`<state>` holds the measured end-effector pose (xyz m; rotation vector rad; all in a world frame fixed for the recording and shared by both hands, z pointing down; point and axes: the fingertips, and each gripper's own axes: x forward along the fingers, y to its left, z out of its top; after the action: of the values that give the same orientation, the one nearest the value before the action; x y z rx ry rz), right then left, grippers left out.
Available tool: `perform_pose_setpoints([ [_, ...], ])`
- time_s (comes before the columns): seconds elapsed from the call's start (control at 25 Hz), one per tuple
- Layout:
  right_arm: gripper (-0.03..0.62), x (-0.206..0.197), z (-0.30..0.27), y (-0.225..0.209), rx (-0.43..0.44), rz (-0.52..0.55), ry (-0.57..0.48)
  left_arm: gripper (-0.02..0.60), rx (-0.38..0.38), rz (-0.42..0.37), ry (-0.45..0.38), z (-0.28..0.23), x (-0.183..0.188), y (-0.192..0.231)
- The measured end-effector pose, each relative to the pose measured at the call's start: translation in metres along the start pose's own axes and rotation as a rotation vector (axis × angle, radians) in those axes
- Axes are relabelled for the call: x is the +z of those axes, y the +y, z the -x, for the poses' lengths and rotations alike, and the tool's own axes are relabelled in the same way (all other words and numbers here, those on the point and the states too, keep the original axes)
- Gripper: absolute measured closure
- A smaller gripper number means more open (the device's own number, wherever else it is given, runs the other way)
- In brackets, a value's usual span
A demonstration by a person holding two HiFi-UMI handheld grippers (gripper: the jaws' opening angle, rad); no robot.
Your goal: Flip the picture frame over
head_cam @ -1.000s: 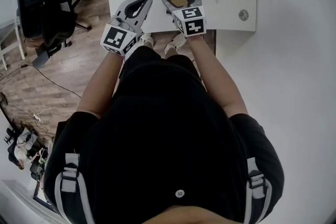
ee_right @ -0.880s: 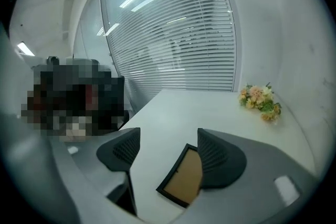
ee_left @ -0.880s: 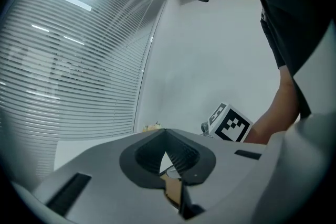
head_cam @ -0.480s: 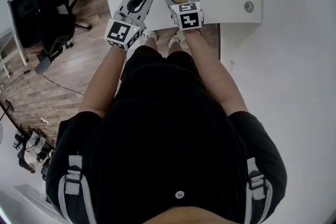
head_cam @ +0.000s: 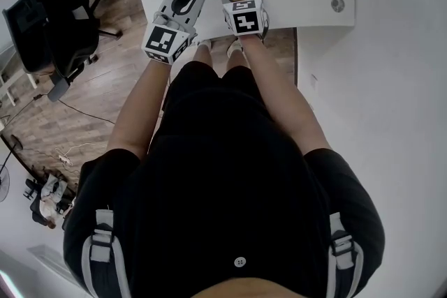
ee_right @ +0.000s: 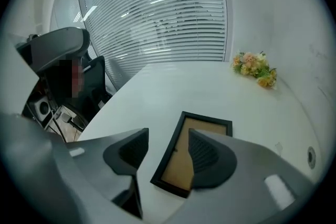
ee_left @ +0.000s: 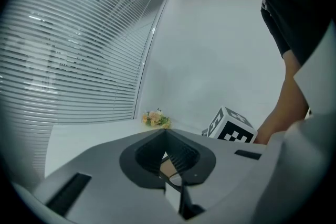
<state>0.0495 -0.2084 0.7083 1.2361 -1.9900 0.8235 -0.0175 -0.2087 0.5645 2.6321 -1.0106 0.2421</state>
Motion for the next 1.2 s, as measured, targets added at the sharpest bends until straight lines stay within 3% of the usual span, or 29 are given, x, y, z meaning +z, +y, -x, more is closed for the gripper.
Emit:
perform_pose_setpoints([
  [0.2, 0.409, -0.007, -0.011, -0.003, -0.024, -0.002, 0.038, 0.577, -0.006, 0.01, 0.011, -0.005, -0.008, 0.004],
  [0.68, 0.424, -0.024, -0.031, -0.003, -0.06, -0.002, 0.098, 0.577, -0.026, 0.028, 0.02, -0.009, -0.015, 0.011],
  [0.92, 0.48, -0.032, -0.036, -0.006, -0.112, 0.034, 0.124, 0.577, -0.044, 0.037, 0.026, -0.007, -0.019, 0.013],
  [1.2, 0.501, -0.033, -0.036, -0.005, -0.155, 0.024, 0.13, 0.577, -0.05, 0.044, 0.022, -0.001, -0.017, 0.016],
])
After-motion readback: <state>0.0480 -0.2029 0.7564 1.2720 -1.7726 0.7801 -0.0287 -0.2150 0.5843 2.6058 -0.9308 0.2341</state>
